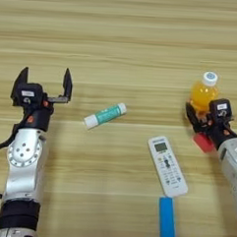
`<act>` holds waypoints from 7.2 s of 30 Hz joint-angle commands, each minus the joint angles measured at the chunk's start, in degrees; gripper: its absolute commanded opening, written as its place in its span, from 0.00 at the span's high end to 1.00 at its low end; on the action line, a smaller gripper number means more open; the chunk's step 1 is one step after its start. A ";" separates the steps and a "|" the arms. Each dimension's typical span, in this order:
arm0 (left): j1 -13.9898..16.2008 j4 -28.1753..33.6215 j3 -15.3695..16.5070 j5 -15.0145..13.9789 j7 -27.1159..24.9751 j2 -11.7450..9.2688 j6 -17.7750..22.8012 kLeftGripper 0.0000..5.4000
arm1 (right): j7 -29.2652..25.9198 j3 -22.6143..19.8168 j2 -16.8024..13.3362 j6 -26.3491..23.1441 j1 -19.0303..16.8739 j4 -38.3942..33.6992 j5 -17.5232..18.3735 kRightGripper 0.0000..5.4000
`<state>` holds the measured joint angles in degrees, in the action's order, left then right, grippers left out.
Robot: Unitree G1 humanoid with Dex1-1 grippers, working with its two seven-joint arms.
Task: Move the objects on the table
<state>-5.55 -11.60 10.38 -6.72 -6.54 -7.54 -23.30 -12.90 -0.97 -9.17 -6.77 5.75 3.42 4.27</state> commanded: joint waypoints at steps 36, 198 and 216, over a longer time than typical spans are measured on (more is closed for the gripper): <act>-1.23 -1.61 -0.35 -0.27 -0.60 0.09 -0.80 0.00 | 1.53 -0.19 -0.01 9.02 1.78 -2.88 -1.74 0.00; -2.26 -3.70 -2.65 1.78 1.12 2.10 -2.67 0.00 | -10.66 15.04 1.52 -7.78 8.01 7.06 0.39 0.59; -2.40 -4.23 -2.86 2.20 1.40 2.46 -3.07 0.00 | -11.57 14.70 0.93 -3.83 7.10 2.40 -1.53 0.21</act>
<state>-7.73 -15.34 7.80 -4.99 -5.45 -5.31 -25.66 -24.21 13.86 -7.62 -10.83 13.07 7.93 3.37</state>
